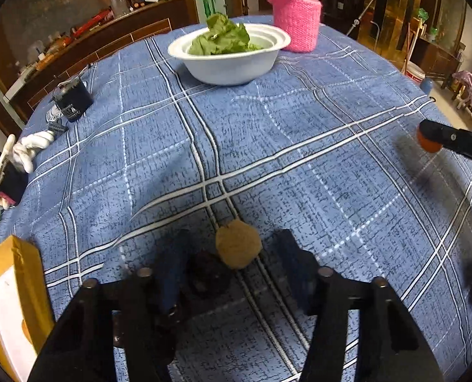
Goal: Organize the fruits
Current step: 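Grasp a loose tangerine on the tablecloth with the right tool, then carry the tangerine over the tray and open the right tool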
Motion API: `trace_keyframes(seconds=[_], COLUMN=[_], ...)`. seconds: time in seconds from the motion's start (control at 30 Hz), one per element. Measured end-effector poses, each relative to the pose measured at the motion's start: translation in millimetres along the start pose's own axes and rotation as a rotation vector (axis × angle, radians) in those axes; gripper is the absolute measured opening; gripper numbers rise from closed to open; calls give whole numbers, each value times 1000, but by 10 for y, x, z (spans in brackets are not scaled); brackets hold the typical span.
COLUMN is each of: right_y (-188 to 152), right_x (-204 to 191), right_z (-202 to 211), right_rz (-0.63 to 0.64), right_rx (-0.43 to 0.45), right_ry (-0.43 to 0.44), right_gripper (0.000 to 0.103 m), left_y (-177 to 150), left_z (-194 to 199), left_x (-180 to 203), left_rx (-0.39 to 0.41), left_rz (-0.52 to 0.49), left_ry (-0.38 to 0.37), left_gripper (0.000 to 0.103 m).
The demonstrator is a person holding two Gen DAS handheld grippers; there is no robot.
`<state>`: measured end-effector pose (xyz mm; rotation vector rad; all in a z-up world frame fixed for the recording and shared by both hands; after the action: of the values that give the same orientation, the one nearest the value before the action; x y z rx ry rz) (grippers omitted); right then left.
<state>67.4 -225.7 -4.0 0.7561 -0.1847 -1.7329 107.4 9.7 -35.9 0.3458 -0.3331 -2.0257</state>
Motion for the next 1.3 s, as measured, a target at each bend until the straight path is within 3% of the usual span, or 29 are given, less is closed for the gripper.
trace_keyframes(seconds=[0.13, 0.2, 0.4, 0.57, 0.77, 0.97, 1.07, 1.3], right_y=[-24, -40, -66, -132, -306, -659, -839, -1238], right_x=[-54, -92, -198, -285, -456, -905, -1240, -2081], right_z=[-17, -21, 21, 26, -9, 69, 84, -26], right_rz=[17, 31, 56, 64, 72, 102, 158, 291], right_rx=[-5, -5, 14, 10, -26, -92, -131, -216], right_ry=[3, 9, 52, 91, 90, 204, 250, 339], right_gripper=[37, 37, 37, 37, 37, 37, 38, 38], left_y=[-53, -76, -310, -789, -1184, -1438, -1644, -1899], left_z=[85, 201, 827, 1310, 1465, 1623, 1620, 1548], left_x=[-8, -52, -396, -830, -1052, -1277, -1471, -1551], left_rx=[34, 55, 179, 260, 261, 290, 292, 269], left_rz=[23, 67, 254, 424, 464, 522, 606, 624], left_ry=[-17, -52, -138, -188, -173, -157, -161, -171], left_gripper=[38, 28, 29, 29, 29, 29, 29, 45])
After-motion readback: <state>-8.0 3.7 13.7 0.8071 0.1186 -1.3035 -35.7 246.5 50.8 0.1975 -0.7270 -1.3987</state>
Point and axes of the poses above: each gripper's, at about its wrist camera, not at the fingertips, and z roughly against the way its jaws point, x to its right, y to its top, the point moved 6 cm from there along -z, roughly the way its jaws point, and after that the axes turned 8 degrees about -x, right-handed, at the moved point
